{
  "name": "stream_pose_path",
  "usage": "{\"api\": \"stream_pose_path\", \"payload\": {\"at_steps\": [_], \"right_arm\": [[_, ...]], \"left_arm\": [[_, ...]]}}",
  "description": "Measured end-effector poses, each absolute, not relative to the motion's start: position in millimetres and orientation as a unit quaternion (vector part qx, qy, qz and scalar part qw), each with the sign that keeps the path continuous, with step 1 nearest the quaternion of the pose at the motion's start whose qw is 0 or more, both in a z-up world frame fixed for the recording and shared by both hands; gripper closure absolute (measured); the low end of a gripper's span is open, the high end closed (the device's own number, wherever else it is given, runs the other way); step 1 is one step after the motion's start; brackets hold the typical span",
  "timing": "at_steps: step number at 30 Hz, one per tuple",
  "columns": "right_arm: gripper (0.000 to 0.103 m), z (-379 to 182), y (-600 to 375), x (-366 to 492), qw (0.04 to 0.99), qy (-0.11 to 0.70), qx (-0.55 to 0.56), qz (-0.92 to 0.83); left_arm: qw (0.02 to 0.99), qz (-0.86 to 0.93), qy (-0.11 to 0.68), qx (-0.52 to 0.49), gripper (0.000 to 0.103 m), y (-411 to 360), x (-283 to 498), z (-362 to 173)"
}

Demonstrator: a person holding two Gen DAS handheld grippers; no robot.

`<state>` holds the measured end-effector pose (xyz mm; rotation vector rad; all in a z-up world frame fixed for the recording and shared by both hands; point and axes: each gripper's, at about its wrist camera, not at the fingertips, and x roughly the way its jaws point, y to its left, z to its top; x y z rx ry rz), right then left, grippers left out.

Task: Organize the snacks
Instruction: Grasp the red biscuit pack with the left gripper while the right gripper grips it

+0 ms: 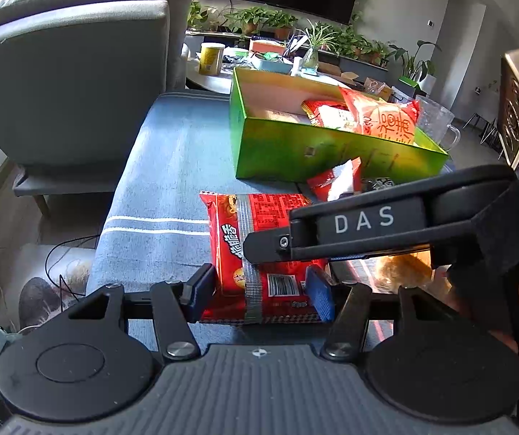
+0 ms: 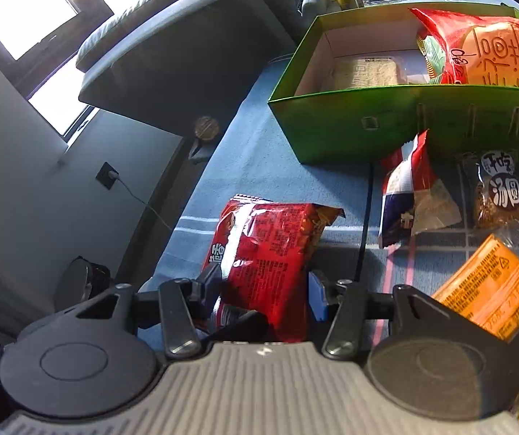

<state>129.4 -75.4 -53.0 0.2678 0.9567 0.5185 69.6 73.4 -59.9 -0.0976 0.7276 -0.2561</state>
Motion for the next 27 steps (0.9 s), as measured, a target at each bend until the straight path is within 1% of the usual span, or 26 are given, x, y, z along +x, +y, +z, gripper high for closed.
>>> {"api": "stream_pose_path", "payload": {"at_steps": [10,27], "right_arm": [[0.051,-32.4,-96.0,119.3,0.860,0.415,0.154,0.255],[0.051,-18.5,-145.1,124.8,0.873,0.369,0.205,0.245]], "left_arm": [[0.939,-0.131,0.319,-0.022,0.051,50.8,62.3,-31.8],[0.941,-0.152,0.300,0.019,0.051,2.5,82.4,-7.0]]}}
